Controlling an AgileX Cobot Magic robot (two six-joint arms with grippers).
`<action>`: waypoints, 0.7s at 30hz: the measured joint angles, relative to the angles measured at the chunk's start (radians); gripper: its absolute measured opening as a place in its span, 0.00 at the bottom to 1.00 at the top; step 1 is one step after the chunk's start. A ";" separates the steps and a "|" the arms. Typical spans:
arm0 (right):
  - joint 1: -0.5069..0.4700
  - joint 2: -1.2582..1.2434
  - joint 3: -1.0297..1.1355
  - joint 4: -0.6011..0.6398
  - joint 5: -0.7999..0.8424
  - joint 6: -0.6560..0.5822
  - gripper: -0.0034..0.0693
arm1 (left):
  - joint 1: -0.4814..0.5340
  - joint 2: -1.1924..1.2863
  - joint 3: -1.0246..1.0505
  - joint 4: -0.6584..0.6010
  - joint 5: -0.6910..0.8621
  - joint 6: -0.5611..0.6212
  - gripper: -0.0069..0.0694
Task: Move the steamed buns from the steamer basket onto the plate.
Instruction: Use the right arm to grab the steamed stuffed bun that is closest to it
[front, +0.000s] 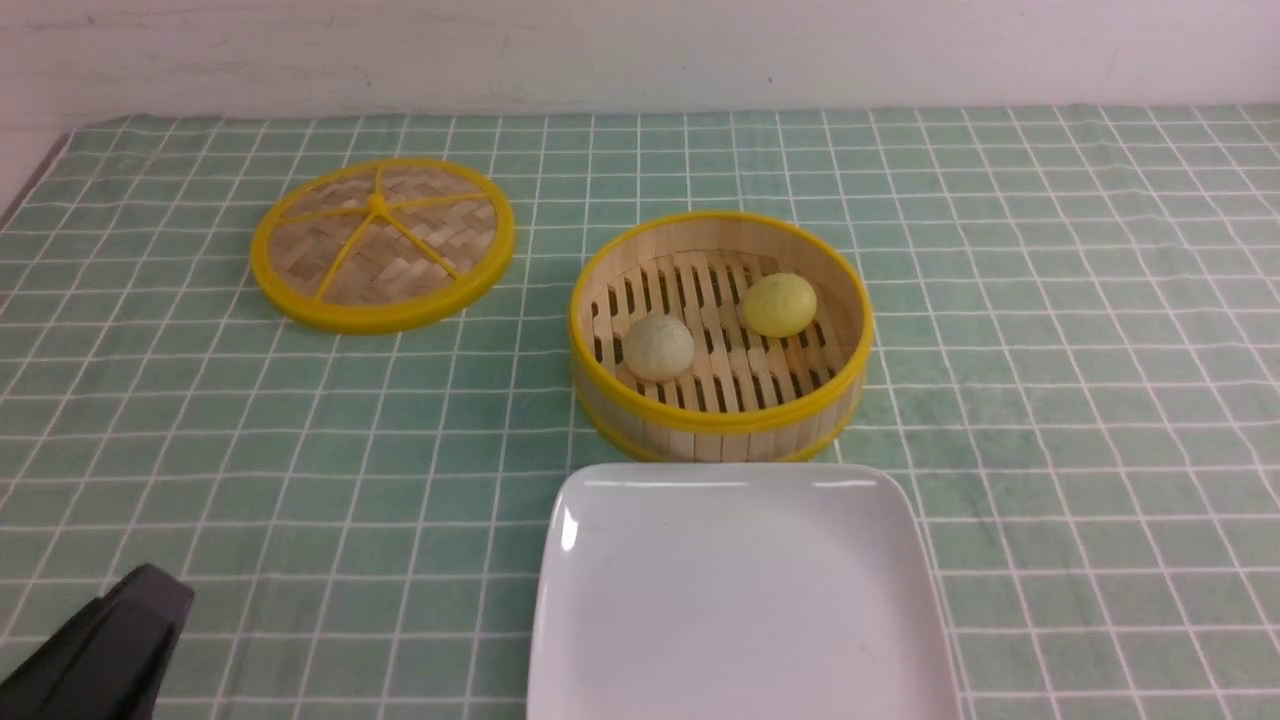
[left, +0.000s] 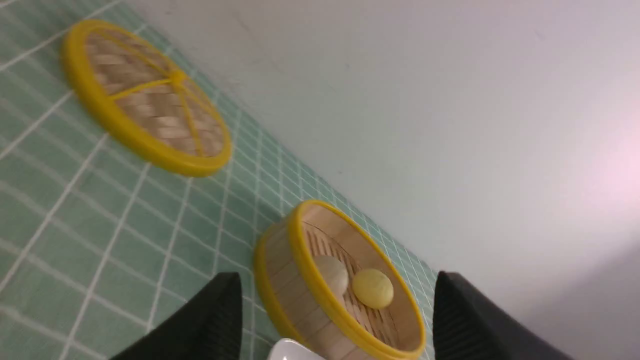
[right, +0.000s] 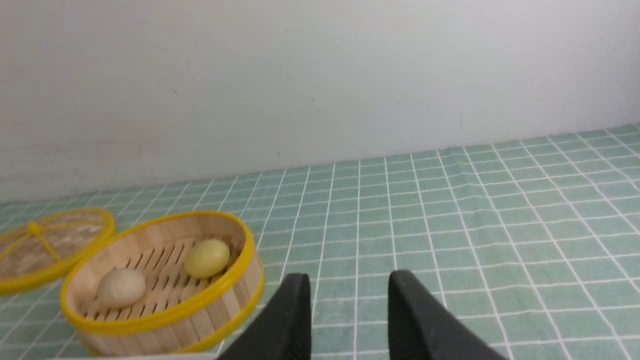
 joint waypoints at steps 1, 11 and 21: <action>0.000 0.005 -0.002 0.016 0.015 -0.021 0.38 | 0.000 0.000 -0.022 0.000 0.005 0.026 0.76; 0.000 0.392 -0.210 0.368 0.253 -0.546 0.38 | 0.000 0.067 -0.196 0.001 0.054 0.228 0.76; 0.000 0.798 -0.575 0.389 0.374 -0.649 0.38 | 0.000 0.397 -0.326 0.016 0.158 0.380 0.76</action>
